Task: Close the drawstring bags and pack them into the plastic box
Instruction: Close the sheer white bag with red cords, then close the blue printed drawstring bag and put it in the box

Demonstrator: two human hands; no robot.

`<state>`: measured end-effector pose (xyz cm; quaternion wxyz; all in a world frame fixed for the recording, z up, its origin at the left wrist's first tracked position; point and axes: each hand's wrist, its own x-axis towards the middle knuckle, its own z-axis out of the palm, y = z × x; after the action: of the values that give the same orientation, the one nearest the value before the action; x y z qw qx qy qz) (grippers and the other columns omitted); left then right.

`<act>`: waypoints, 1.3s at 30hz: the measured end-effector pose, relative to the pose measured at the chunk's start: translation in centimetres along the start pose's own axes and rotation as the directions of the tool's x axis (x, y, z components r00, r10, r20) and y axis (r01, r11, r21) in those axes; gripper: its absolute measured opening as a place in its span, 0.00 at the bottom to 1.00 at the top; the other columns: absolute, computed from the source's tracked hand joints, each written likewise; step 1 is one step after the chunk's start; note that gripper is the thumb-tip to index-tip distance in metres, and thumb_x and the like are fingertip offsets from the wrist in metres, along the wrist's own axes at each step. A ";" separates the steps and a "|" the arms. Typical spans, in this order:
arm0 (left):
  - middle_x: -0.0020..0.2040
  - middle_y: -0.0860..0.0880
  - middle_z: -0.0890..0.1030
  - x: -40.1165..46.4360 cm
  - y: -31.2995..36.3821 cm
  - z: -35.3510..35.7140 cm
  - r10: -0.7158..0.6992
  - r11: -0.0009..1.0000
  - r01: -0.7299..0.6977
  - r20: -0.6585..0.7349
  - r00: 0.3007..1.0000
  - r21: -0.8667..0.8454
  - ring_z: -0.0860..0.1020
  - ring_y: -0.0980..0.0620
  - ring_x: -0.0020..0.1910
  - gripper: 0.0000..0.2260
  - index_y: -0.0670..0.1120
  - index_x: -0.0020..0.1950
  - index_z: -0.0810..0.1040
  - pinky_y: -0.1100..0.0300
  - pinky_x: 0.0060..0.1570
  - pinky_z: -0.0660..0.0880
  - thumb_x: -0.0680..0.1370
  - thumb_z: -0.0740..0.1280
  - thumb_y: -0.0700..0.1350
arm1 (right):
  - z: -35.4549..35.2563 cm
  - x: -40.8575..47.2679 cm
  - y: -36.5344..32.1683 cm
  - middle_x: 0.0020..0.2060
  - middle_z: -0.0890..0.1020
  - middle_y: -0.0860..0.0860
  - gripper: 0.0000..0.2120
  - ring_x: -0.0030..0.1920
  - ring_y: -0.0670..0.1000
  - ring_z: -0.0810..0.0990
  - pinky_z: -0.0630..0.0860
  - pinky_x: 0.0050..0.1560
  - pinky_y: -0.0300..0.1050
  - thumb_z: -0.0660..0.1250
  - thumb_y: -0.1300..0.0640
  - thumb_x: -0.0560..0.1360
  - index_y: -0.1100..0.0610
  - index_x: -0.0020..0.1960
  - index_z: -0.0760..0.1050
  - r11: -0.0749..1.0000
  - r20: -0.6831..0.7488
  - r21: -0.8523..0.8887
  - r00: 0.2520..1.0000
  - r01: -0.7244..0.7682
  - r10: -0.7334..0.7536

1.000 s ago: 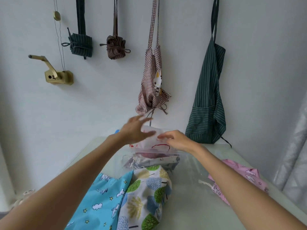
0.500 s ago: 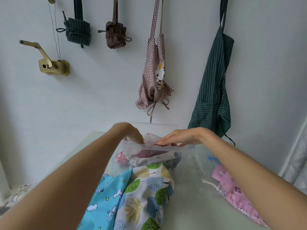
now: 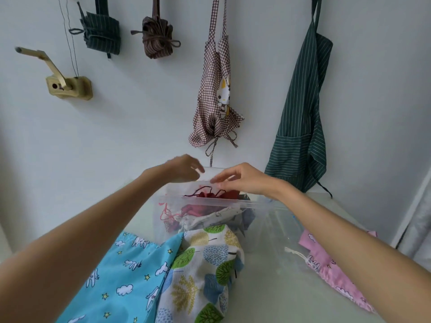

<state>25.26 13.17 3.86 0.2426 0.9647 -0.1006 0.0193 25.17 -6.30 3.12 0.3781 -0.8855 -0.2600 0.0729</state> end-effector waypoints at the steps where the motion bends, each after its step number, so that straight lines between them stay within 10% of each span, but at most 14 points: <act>1: 0.65 0.43 0.75 -0.6 0.6 -0.2 0.054 0.994 -0.056 -0.022 0.998 -0.097 0.73 0.44 0.63 0.14 0.47 0.62 0.77 0.57 0.60 0.68 0.79 0.60 0.39 | 0.4 0.2 0.4 0.55 0.81 0.48 0.12 0.56 0.47 0.77 0.74 0.54 0.37 0.67 0.55 0.76 0.51 0.59 0.79 0.998 -0.026 -0.066 1.000 -0.005 0.003; 3: 0.64 0.44 0.76 -1.8 1.3 0.3 0.116 0.986 -0.102 0.094 0.989 -0.134 0.73 0.45 0.63 0.14 0.47 0.62 0.77 0.54 0.62 0.67 0.81 0.57 0.45 | 1.4 0.3 1.1 0.65 0.75 0.52 0.15 0.65 0.52 0.72 0.68 0.65 0.45 0.59 0.54 0.80 0.53 0.65 0.74 0.954 0.044 -0.291 0.995 -0.073 0.089; 8: 0.63 0.42 0.76 -2.9 0.0 1.8 -0.228 0.931 0.144 0.227 0.947 0.334 0.74 0.44 0.62 0.28 0.41 0.64 0.74 0.51 0.62 0.68 0.80 0.50 0.61 | 1.0 -1.0 0.4 0.69 0.70 0.54 0.20 0.68 0.56 0.68 0.63 0.67 0.48 0.49 0.50 0.81 0.54 0.66 0.73 0.913 0.065 -0.356 0.969 -0.201 0.239; 18: 0.53 0.56 0.83 -11.1 2.5 0.6 0.034 0.968 0.066 -0.383 0.923 0.244 0.79 0.55 0.46 0.09 0.54 0.54 0.82 0.62 0.41 0.73 0.78 0.63 0.48 | 4.1 -11.1 -1.8 0.56 0.79 0.43 0.09 0.57 0.42 0.73 0.70 0.61 0.44 0.61 0.54 0.79 0.48 0.54 0.79 0.940 -0.231 -0.331 0.958 0.085 -0.168; 24: 0.59 0.53 0.80 -19.9 -0.8 4.9 -0.257 0.943 0.275 -0.115 0.959 0.188 0.79 0.53 0.51 0.27 0.51 0.62 0.76 0.60 0.49 0.72 0.74 0.57 0.68 | 9.7 -16.4 -0.3 0.64 0.73 0.40 0.18 0.65 0.42 0.68 0.66 0.64 0.37 0.63 0.53 0.77 0.44 0.66 0.71 0.969 -0.235 -0.239 0.965 0.062 -0.120; 28: 0.57 0.48 0.80 -22.2 -1.4 10.1 -0.345 0.928 0.348 -0.046 0.938 0.134 0.78 0.46 0.55 0.26 0.51 0.61 0.74 0.56 0.48 0.73 0.74 0.59 0.67 | 13.5 -16.9 0.3 0.73 0.62 0.43 0.32 0.73 0.48 0.56 0.55 0.71 0.45 0.62 0.50 0.76 0.45 0.76 0.52 0.882 -0.132 -0.469 0.986 0.030 -0.104; 34: 0.52 0.52 0.83 -23.7 0.0 12.3 -0.256 0.966 0.251 -0.105 0.961 -0.055 0.79 0.48 0.53 0.13 0.59 0.56 0.80 0.58 0.43 0.73 0.75 0.63 0.61 | 13.9 -18.8 0.8 0.54 0.82 0.47 0.12 0.57 0.53 0.73 0.67 0.55 0.44 0.68 0.49 0.72 0.46 0.56 0.79 0.865 -0.303 -0.479 0.953 -0.146 -0.006; 39: 0.53 0.50 0.83 -23.2 1.2 11.5 -0.251 0.944 0.215 -0.120 0.961 -0.251 0.80 0.45 0.53 0.14 0.57 0.55 0.80 0.57 0.47 0.74 0.80 0.57 0.57 | 10.5 -21.8 3.2 0.52 0.83 0.49 0.12 0.58 0.54 0.75 0.72 0.55 0.44 0.65 0.55 0.74 0.44 0.55 0.81 0.825 -0.328 -0.477 0.932 -0.303 0.152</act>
<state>2.15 10.97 -7.66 0.3627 0.9300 0.0315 0.0510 4.44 -12.77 -7.99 0.1456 -0.9804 -0.1063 -0.0791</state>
